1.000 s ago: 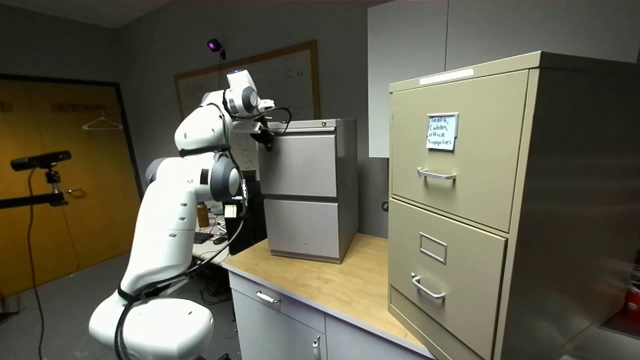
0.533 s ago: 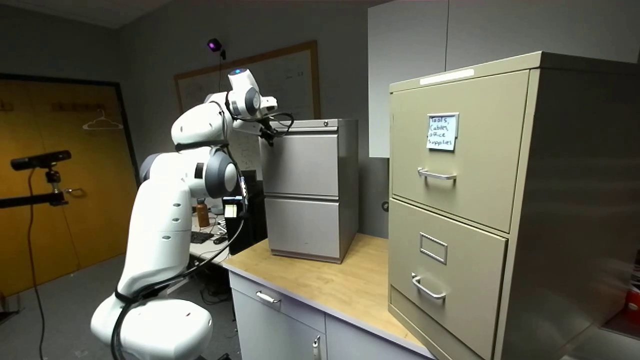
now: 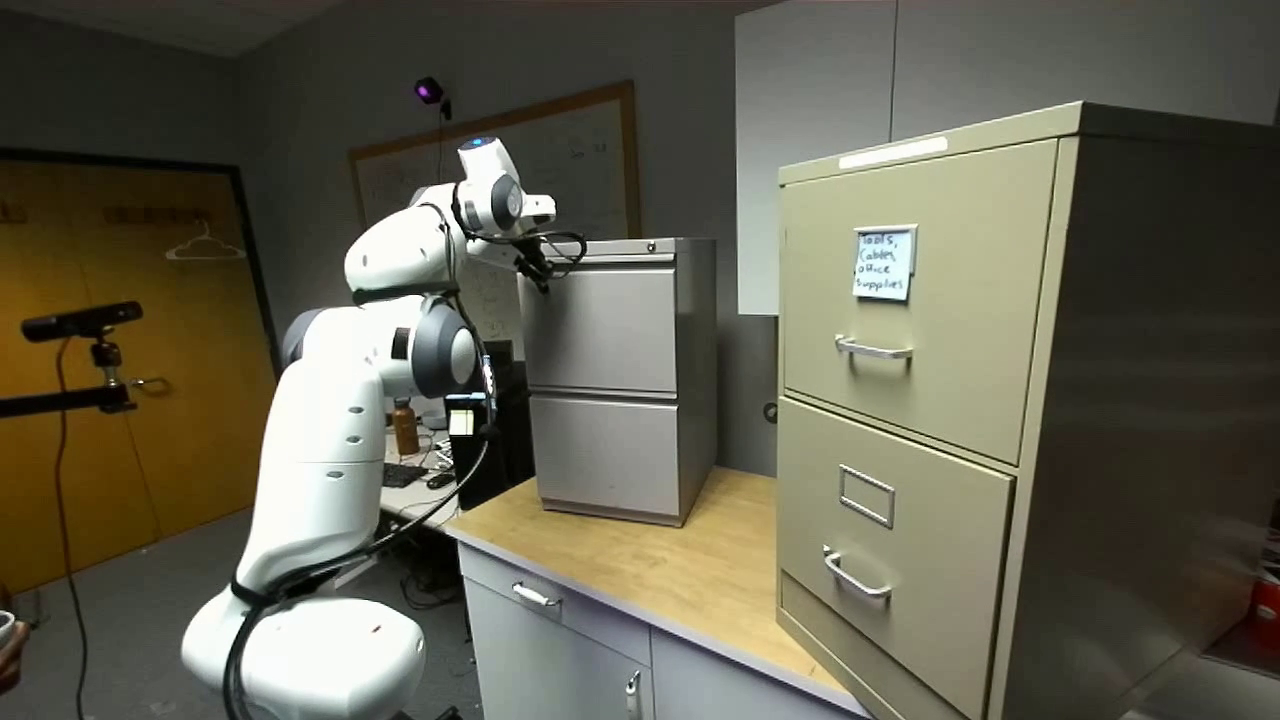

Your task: Close the open drawer on the grey filing cabinet

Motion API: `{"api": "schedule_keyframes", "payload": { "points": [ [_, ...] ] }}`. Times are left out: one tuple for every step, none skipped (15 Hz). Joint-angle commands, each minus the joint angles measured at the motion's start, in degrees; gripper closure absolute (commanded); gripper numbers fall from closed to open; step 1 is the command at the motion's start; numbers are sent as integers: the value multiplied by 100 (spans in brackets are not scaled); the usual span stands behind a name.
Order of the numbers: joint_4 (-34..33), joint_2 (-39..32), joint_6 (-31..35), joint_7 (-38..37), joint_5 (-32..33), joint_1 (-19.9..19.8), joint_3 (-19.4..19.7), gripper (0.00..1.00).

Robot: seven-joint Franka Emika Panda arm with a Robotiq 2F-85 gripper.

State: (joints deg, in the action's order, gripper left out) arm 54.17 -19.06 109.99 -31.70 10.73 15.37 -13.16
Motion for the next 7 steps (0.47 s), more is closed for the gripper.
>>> {"api": "schedule_keyframes", "payload": {
  "points": [
    [-568, -441, -18, -126, 203, -1, 145, 100],
    [-615, -471, -63, -119, 204, -3, 152, 100],
    [-658, -493, -105, -119, 202, -4, 156, 100],
    [-696, -512, -142, -113, 195, -8, 161, 100],
    [-738, -534, -184, -111, 194, -9, 170, 100],
    [-777, -555, -224, -108, 191, -8, 178, 100],
    [-802, -572, -253, -113, 192, -4, 186, 100]
  ]
}}
